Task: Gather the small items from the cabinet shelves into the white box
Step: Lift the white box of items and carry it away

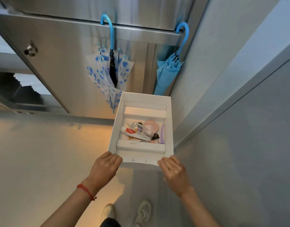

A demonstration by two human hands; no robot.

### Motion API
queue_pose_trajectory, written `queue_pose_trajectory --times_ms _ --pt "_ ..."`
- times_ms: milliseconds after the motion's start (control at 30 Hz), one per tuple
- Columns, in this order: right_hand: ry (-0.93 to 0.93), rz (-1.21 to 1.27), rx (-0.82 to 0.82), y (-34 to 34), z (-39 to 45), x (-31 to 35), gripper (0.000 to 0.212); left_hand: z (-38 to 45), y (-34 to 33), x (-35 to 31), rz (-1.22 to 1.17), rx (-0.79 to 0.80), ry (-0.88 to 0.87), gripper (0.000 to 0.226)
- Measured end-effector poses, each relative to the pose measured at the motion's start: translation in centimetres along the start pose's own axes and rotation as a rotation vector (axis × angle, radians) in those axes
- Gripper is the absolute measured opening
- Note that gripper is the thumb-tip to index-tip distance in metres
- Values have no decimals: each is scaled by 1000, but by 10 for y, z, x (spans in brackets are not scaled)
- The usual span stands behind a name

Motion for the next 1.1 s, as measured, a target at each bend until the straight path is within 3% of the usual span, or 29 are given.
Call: queue_pose_trajectory --times_ms 167,300,700,967,1100 --pt "9 23 19 -18 -2 -10 60 5 -17 -2 9 15 10 43" --pt "6 48 9 -33 -2 -15 63 8 -37 3 4 21 -9 55" --pt "14 48 47 -91 -2 -25 61 12 -93 21 -59 80 -29 37" --pt "15 47 43 -140 -10 -32 58 14 -135 33 -88 62 -44 60" --pt "15 38 53 -167 -15 -37 56 14 -163 38 -89 73 -50 47"
Point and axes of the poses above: each hand's wrist, its own z-axis towards the middle knuckle, its own y-axis out of the back of the hand, x = y × z, the point moved 6 cm from there along z, towards the middle knuckle, and after that the axes turned 9 degrees about x, right-handed, at the moved point
